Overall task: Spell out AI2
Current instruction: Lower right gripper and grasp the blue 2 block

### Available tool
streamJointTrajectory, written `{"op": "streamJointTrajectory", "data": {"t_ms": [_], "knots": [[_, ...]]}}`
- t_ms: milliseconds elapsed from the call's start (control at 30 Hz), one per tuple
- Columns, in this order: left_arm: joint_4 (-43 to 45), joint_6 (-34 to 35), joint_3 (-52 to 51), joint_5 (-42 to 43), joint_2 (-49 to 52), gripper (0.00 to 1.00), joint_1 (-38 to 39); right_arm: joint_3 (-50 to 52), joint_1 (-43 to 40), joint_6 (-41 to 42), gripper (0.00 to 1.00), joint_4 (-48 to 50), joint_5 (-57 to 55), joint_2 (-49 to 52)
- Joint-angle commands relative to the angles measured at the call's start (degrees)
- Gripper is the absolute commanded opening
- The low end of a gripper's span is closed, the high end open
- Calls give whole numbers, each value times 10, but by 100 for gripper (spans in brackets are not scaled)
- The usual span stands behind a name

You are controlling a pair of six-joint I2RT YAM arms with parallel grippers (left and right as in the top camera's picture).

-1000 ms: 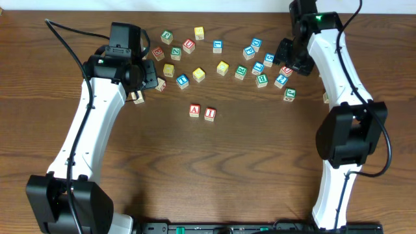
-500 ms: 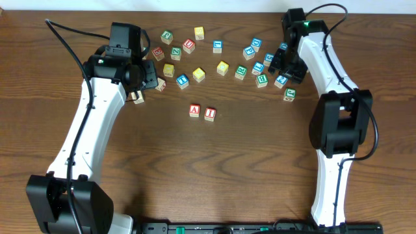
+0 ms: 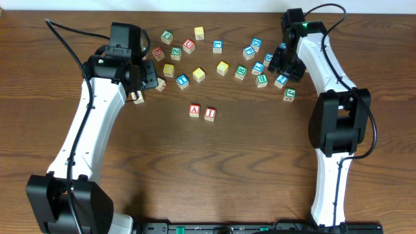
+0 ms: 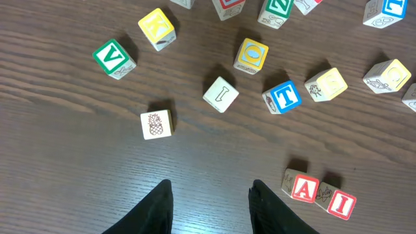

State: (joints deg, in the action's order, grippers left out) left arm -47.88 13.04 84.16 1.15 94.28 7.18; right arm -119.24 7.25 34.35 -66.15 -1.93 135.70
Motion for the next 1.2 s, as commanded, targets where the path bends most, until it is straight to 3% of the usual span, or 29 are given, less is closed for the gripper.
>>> {"op": "streamJointTrajectory", "data": {"t_ms": [0, 367, 867, 1167], "knots": [[-5, -10, 13, -5, -6, 38, -2, 2, -2, 8, 56, -1, -4, 4], [-10, -10, 13, -6, -6, 38, -2, 47, -3, 8, 55, 35, -5, 4], [-10, -10, 13, -6, -6, 38, -2, 66, -3, -20, 31, 66, -5, 4], [-10, -10, 13, -5, -6, 38, -2, 48, -11, -57, 26, 35, -3, -4]]}}
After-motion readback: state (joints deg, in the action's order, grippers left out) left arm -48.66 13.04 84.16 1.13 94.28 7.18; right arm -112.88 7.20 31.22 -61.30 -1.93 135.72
